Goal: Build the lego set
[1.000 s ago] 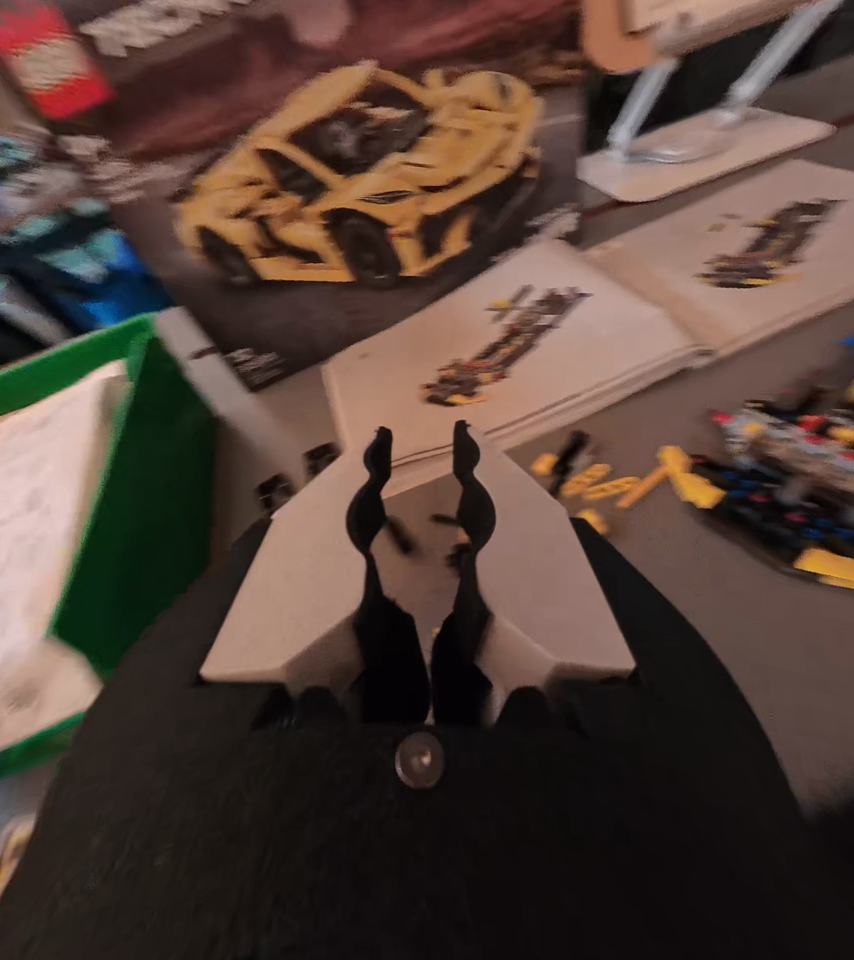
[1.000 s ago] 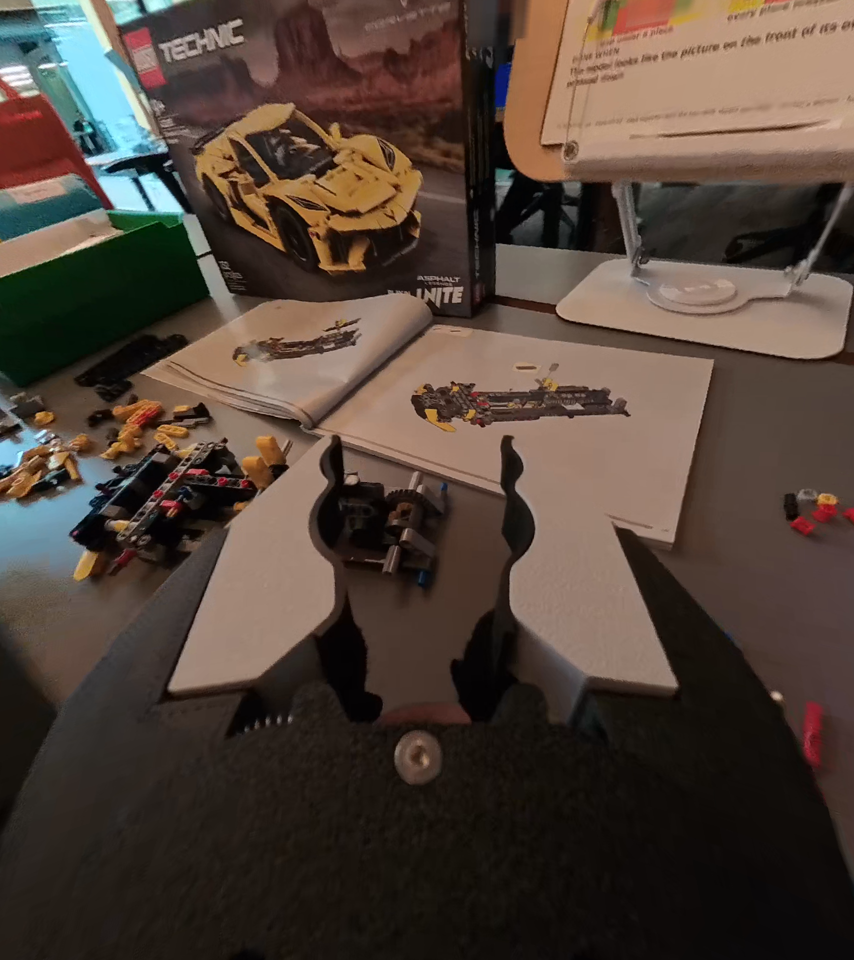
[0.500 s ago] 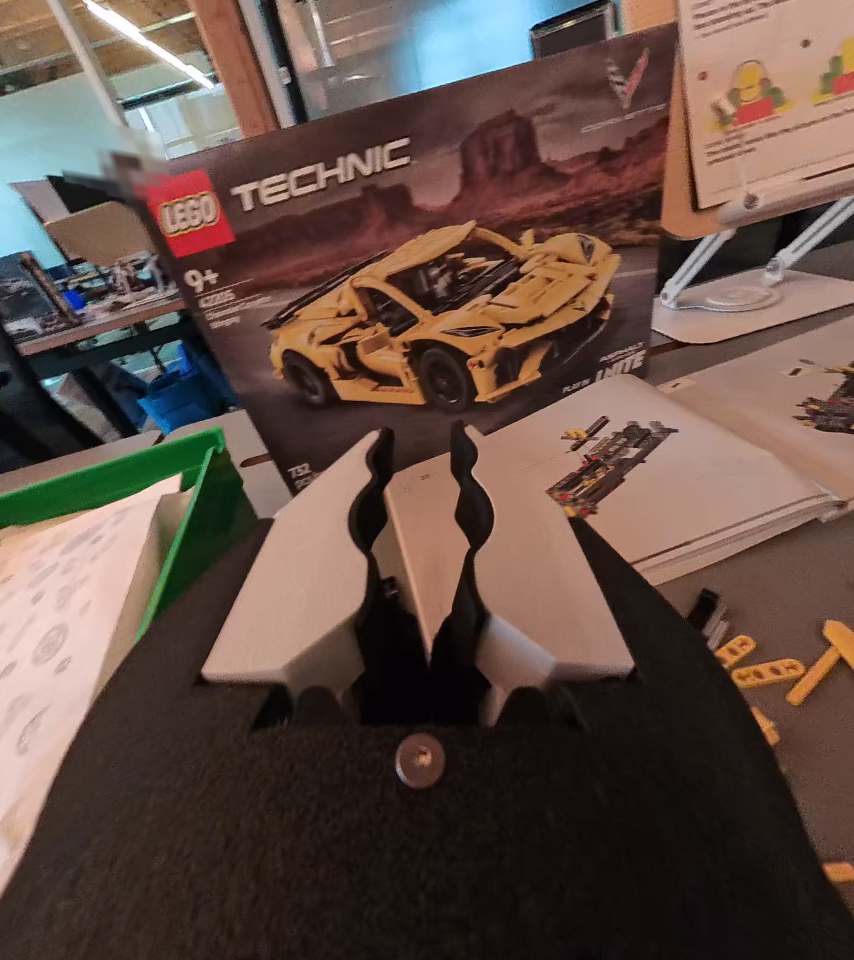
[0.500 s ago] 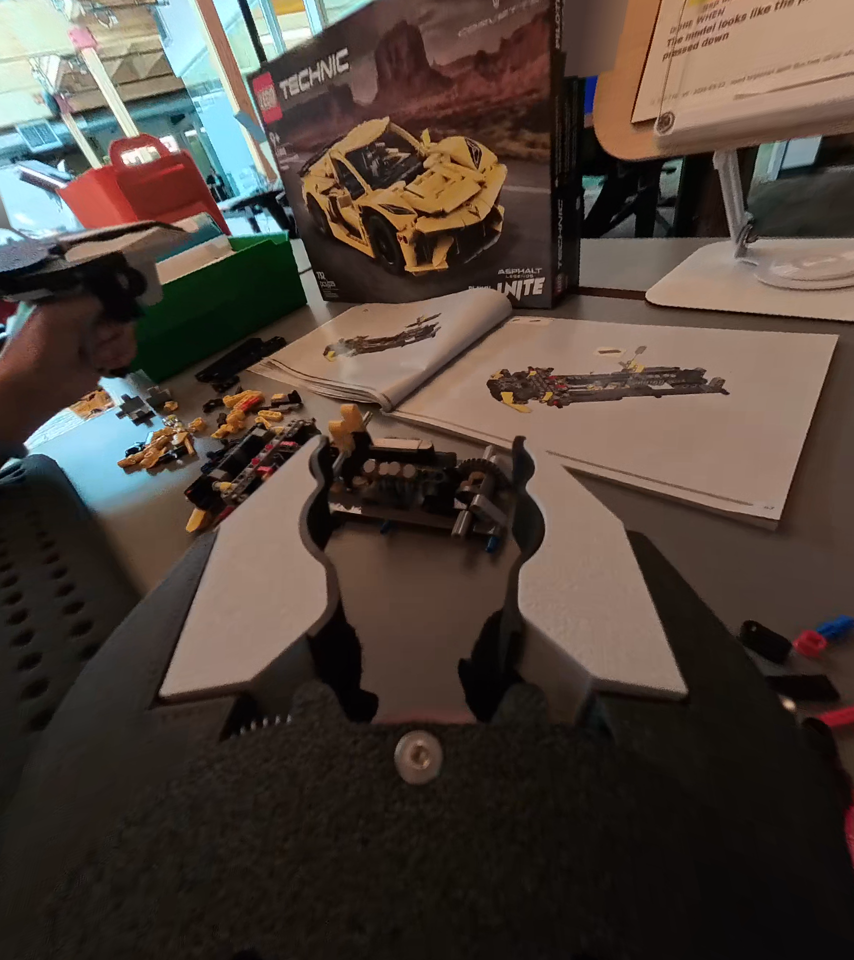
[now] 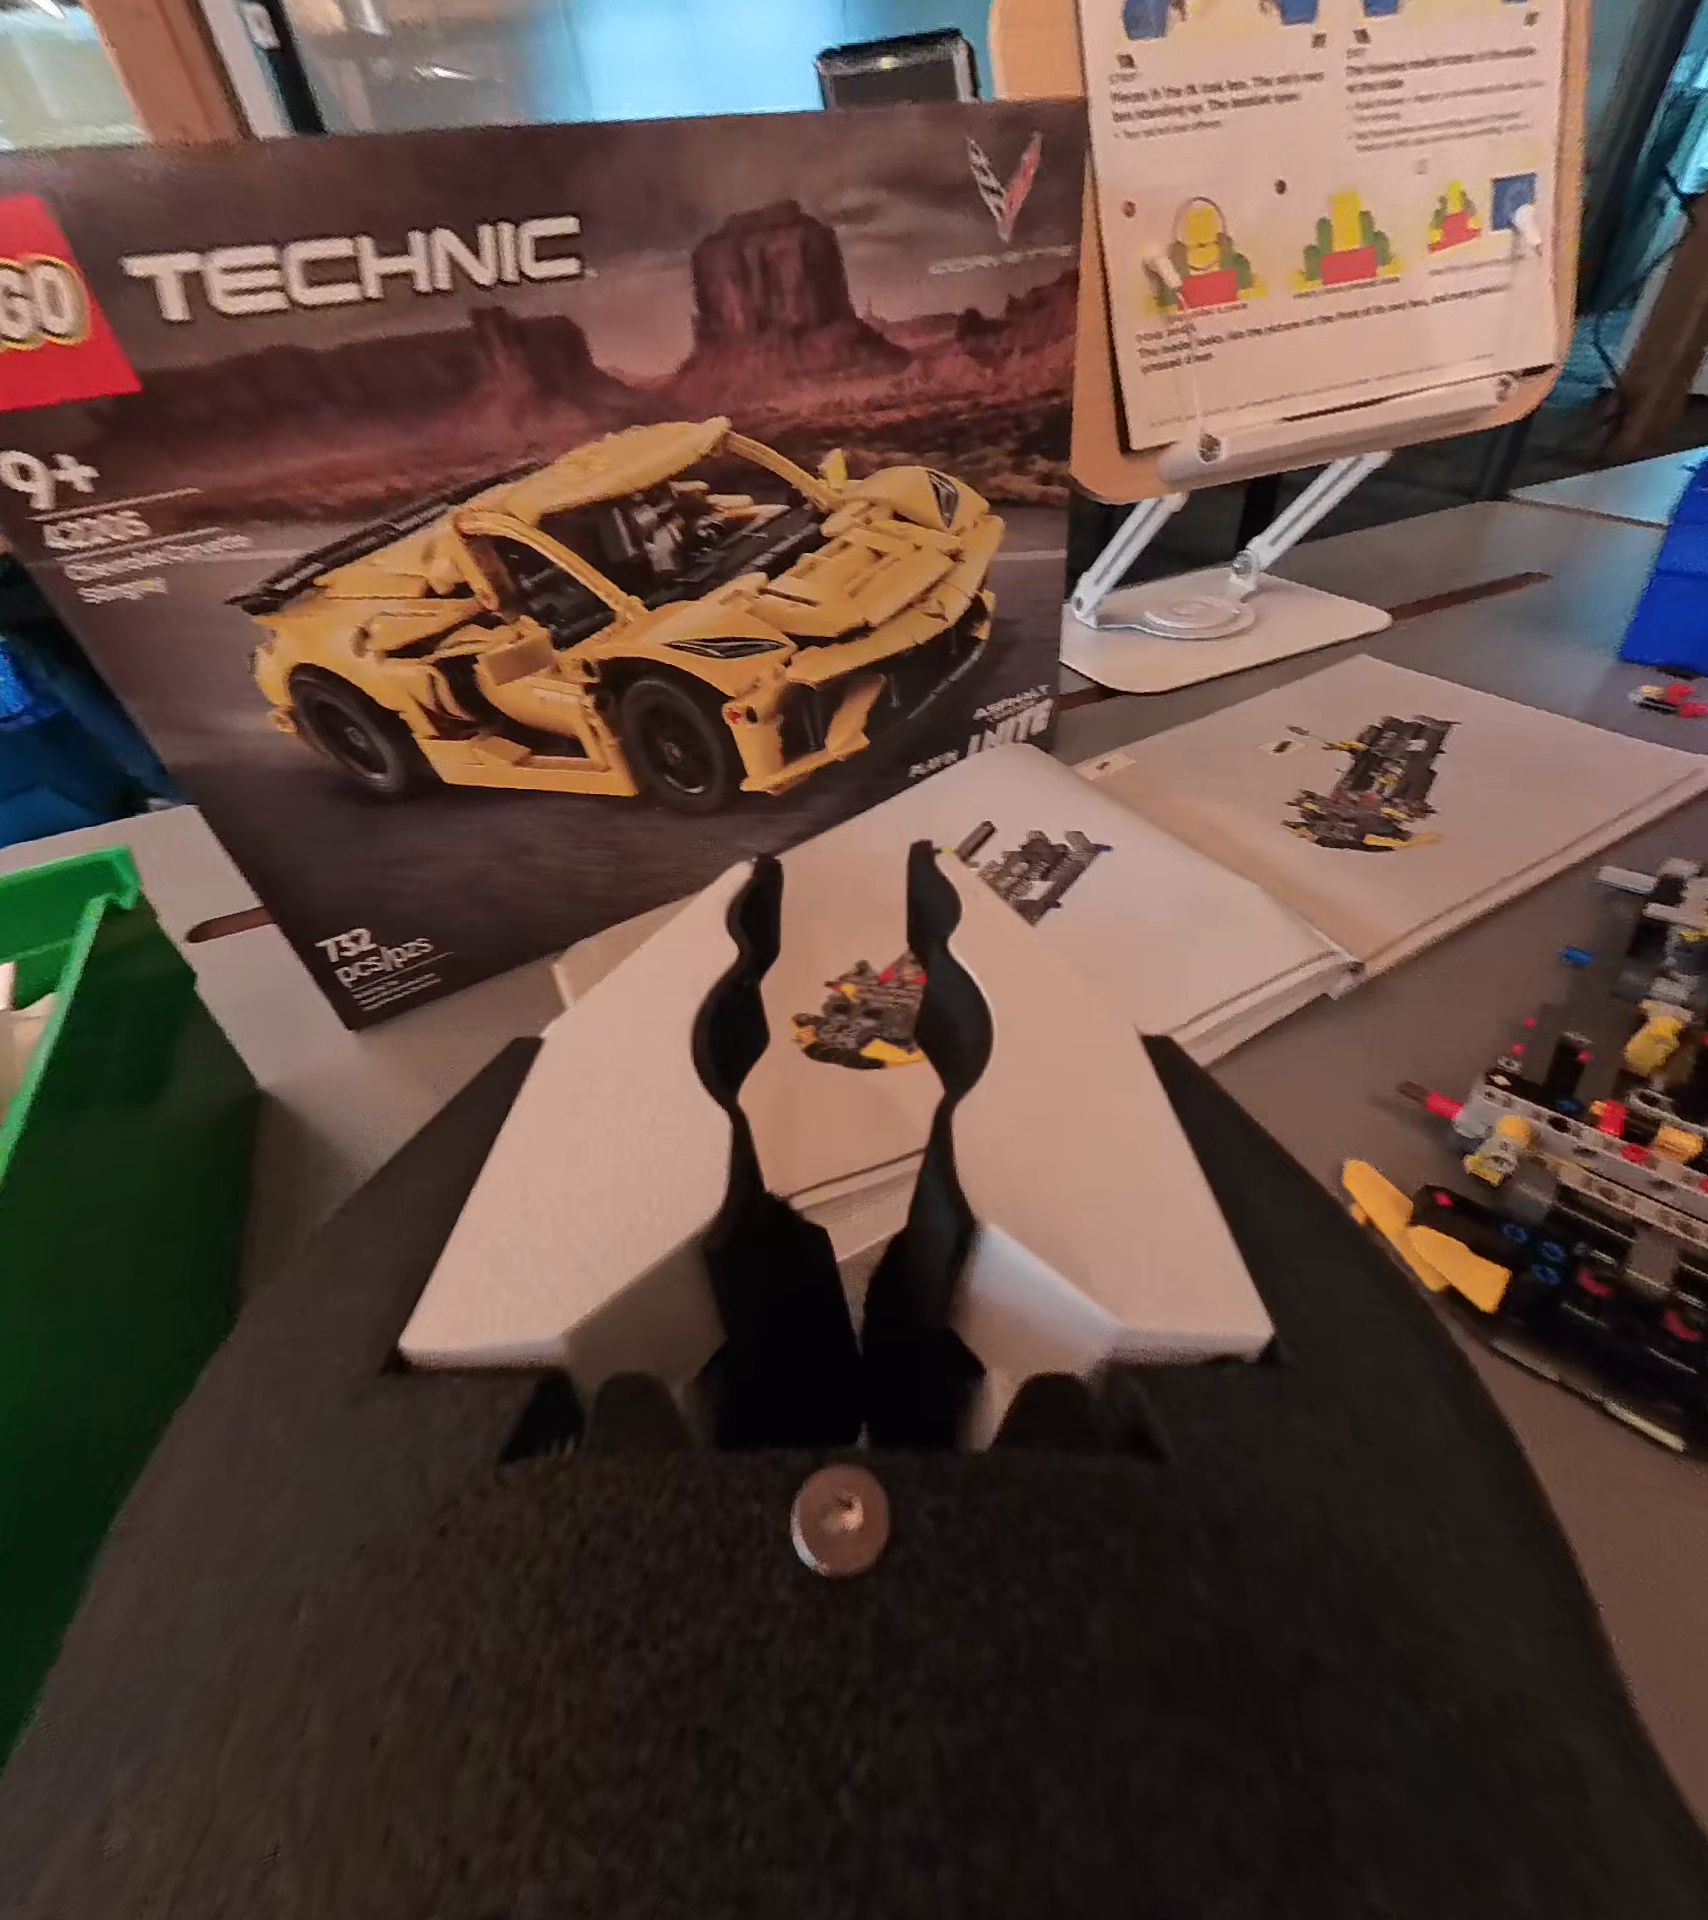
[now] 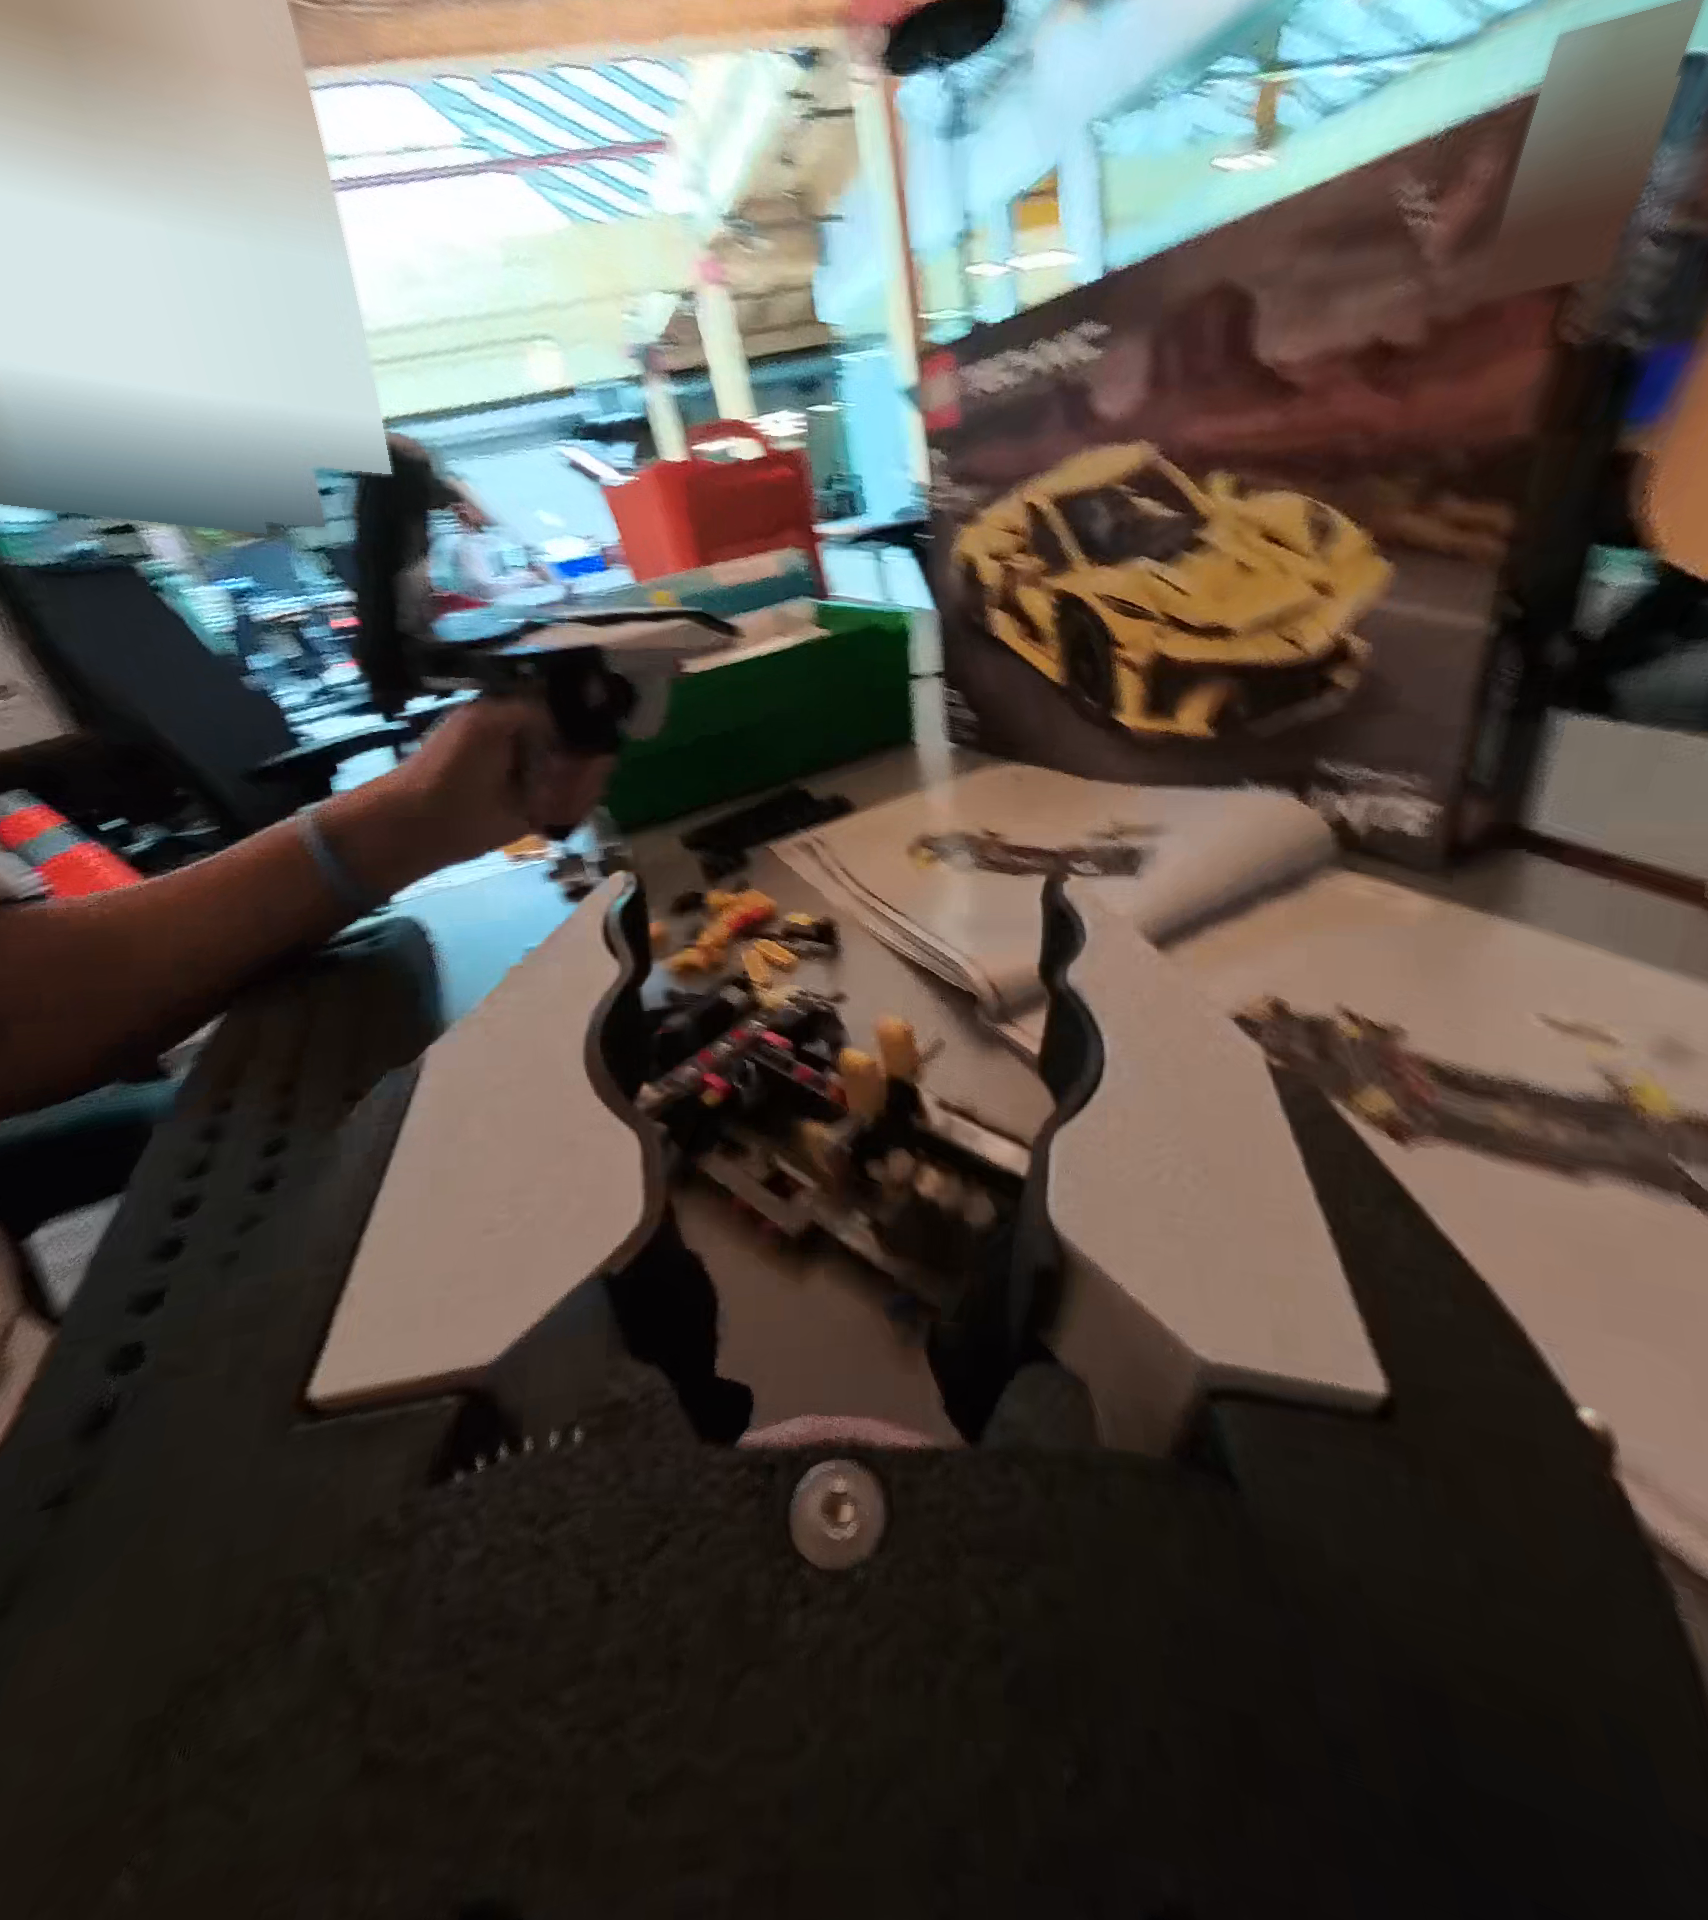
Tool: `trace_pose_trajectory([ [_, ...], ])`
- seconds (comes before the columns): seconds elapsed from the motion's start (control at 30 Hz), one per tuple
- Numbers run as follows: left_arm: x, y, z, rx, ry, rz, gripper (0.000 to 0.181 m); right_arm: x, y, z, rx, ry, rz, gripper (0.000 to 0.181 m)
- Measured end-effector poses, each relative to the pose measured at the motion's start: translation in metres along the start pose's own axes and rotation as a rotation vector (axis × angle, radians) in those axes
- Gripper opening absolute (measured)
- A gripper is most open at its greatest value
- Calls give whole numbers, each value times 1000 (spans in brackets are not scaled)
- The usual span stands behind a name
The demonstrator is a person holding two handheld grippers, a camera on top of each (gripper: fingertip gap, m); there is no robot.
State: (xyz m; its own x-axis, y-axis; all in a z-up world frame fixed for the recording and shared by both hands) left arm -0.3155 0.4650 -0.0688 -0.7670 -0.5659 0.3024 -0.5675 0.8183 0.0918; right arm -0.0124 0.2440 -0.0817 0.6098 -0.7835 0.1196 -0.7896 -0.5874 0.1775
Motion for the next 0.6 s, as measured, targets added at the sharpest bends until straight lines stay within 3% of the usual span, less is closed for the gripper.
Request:
trace_pose_trajectory([
  [0.13,0,-17,-2,-16,31,89,25,-8,12,-4,80,-59,-140,66],
  [0.4,5,-34,-11,27,-9,190,24,14,36,8,-89,-96,-194,68],
  [0.47,5,-36,-16,28,-19,214,25,19,37,4,-43,-122,-149,63],
  [0.53,4,-38,-23,31,-23,246,25,24,20,-24,47,-192,-84,62],
  [0.6,2,-39,-32,32,-34,266,25,21,11,-82,203,-253,-85,64],
])
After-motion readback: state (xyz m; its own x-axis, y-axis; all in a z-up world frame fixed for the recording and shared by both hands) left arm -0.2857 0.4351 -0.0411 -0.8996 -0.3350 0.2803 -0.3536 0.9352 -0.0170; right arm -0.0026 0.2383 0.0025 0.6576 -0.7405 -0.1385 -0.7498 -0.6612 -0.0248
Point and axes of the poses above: each gripper's, where its closed fingertips meet, x back along the fingers, z out of its underside, y = z × x across the jaws, the point moved 6 cm from there along x, back along the fingers, and after that the axes turned 10 degrees about y, right-handed, at the moved point
